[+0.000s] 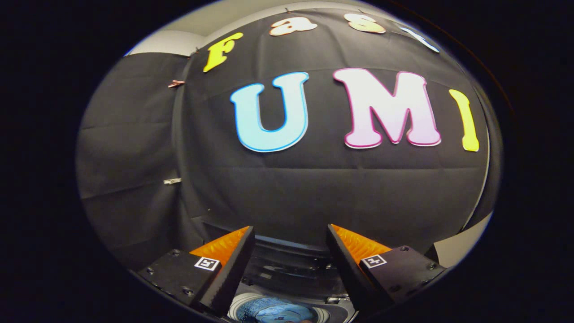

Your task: Put the clothes into the washing machine and then close the washing machine lid.

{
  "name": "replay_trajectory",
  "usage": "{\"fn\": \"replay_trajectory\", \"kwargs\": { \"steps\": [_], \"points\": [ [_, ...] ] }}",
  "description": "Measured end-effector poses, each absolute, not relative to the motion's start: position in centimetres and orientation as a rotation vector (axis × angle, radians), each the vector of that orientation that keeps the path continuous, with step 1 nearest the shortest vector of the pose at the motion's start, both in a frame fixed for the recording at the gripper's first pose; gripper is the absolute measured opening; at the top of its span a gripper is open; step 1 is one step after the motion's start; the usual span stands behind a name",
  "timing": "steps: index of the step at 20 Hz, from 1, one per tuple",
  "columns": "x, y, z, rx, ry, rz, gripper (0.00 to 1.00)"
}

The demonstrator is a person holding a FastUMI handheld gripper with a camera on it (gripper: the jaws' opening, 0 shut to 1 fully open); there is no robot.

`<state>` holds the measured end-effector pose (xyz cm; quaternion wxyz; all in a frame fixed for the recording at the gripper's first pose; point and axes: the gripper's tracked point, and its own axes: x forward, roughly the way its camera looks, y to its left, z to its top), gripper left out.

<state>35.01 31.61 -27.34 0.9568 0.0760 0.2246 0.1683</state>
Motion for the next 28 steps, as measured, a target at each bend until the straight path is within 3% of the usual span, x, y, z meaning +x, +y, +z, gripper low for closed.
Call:
{"fn": "replay_trajectory", "kwargs": {
  "steps": [8,18,28],
  "points": [
    [37.9,28.4,-31.3,0.122,0.541,0.174,0.99],
    [37.0,28.2,-31.0,0.084,0.568,0.153,1.00],
    [28.7,27.5,-29.7,0.066,0.701,0.114,1.00]
  ]
}}
